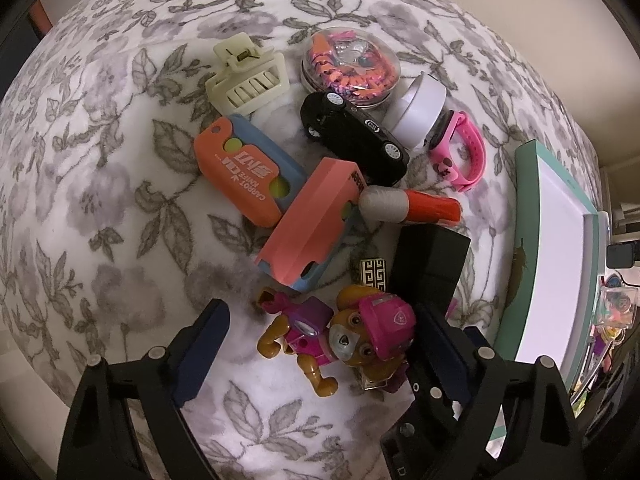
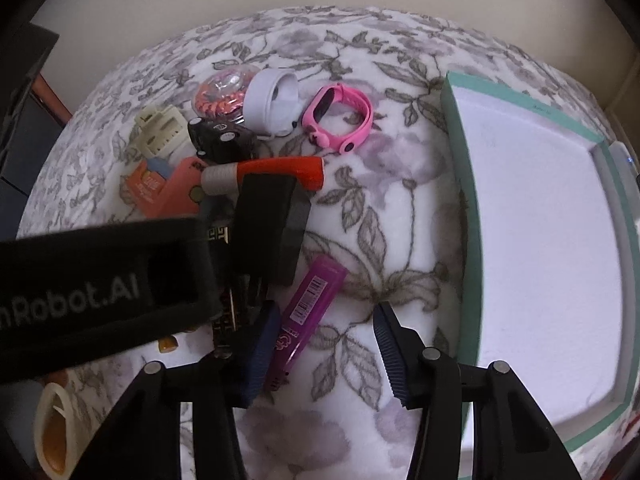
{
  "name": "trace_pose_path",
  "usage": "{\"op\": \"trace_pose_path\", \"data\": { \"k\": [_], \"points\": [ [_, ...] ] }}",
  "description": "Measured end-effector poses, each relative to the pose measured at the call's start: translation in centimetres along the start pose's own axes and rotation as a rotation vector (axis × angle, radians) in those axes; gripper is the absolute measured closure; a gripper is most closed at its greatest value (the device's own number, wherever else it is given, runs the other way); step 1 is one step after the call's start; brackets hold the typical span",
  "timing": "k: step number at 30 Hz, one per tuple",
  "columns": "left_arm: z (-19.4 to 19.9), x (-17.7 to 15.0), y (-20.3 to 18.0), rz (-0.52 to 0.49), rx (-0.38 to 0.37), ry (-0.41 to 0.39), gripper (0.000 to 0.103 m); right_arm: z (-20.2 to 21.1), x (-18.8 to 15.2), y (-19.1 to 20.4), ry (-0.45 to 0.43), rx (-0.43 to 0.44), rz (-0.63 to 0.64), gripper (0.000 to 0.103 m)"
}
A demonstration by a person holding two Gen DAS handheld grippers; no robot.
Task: Organize rigid objects
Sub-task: 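Grasp the purple lip balm tube with right tool while left grasps puppy figure, then carry the tube into the box lid while left tool carries the puppy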
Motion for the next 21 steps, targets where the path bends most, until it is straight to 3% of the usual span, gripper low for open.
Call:
{"op": "trace_pose_path", "data": {
  "k": [10, 15, 21],
  "points": [
    [0.1, -0.1, 0.8, 0.050, -0.053, 0.014, 0.010, -0.7, -0.9, 0.5, 0.000, 0.005, -0.002, 0.052],
    [-0.2, -0.3, 1.7, 0.083, -0.088, 0.026, 0.010, -0.5, -1.2, 0.2, 0.007, -0.010, 0.001, 0.074],
    [-0.6, -0.8, 2.5, 0.101, -0.115, 0.041, 0.010, -0.6, -1.2, -1.6, 0.031, 0.017, -0.049, 0.087]
  ]
}}
Point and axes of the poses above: each gripper's, at about its wrist camera, not at the fingertips, and z roughly against the way its jaws point, y to its left, x to its top, the point moved 5 cm from there along -z, roughly the way its jaws point, and after that the axes turned 11 degrees about -x, right-handed, at the moved point
